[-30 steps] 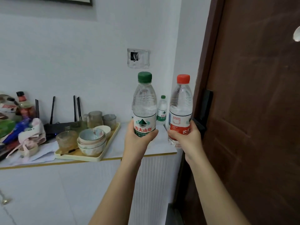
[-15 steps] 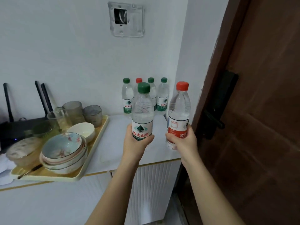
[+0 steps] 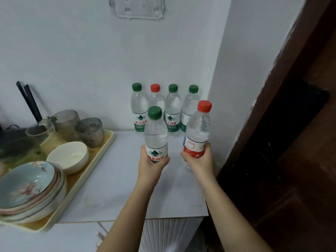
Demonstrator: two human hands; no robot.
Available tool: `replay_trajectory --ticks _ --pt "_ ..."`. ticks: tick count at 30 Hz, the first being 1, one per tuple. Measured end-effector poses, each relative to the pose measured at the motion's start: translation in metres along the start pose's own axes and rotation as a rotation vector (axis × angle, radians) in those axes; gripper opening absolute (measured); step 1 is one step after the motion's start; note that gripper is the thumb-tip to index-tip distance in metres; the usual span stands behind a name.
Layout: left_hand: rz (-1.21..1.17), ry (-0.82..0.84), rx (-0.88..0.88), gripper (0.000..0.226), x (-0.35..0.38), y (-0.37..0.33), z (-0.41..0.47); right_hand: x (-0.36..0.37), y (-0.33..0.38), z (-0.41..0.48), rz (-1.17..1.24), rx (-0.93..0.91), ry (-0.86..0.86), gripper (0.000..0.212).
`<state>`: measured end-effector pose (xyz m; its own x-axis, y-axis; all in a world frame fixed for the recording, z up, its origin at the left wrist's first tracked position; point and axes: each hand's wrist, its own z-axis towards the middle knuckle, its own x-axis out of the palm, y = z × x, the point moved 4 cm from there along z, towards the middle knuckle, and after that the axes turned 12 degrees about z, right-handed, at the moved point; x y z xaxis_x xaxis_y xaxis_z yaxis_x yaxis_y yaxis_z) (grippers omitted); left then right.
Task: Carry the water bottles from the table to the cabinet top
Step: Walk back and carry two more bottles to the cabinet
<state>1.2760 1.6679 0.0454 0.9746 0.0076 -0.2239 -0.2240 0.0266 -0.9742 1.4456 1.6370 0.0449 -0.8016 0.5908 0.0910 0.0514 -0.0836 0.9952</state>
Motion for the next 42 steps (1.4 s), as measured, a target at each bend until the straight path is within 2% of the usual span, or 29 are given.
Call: replay_trajectory --ticks 6,13,15,20,24,29,33,42 --pt "0.036 0.031 -0.033 0.054 0.017 0.016 0.026 0.004 -0.025 0.028 -0.078 -0.009 0.02 0.057" --pt "0.079 0.09 0.004 0.059 0.026 0.019 0.051 0.008 -0.04 0.046 -0.05 -0.008 0.039 0.053" --pt "0.089 0.115 0.021 0.059 0.029 0.02 0.056 0.01 -0.042 0.051 -0.053 0.002 0.063 0.055" --pt "0.234 0.159 0.076 0.068 0.025 0.03 0.064 0.007 -0.046 0.052 -0.081 -0.054 0.058 0.078" --pt "0.302 0.076 0.071 0.068 0.018 0.035 0.059 0.002 -0.048 0.046 -0.087 -0.112 -0.007 0.07" --pt "0.365 0.069 0.108 0.065 0.029 0.032 0.077 0.005 -0.046 0.054 -0.199 -0.233 -0.118 0.058" --pt "0.405 0.048 0.141 0.07 0.041 0.03 0.092 0.005 -0.046 0.068 -0.21 -0.226 -0.122 0.059" --pt "0.353 0.039 0.152 0.061 0.061 0.026 0.11 0.003 -0.05 0.088 -0.242 -0.222 -0.176 0.048"
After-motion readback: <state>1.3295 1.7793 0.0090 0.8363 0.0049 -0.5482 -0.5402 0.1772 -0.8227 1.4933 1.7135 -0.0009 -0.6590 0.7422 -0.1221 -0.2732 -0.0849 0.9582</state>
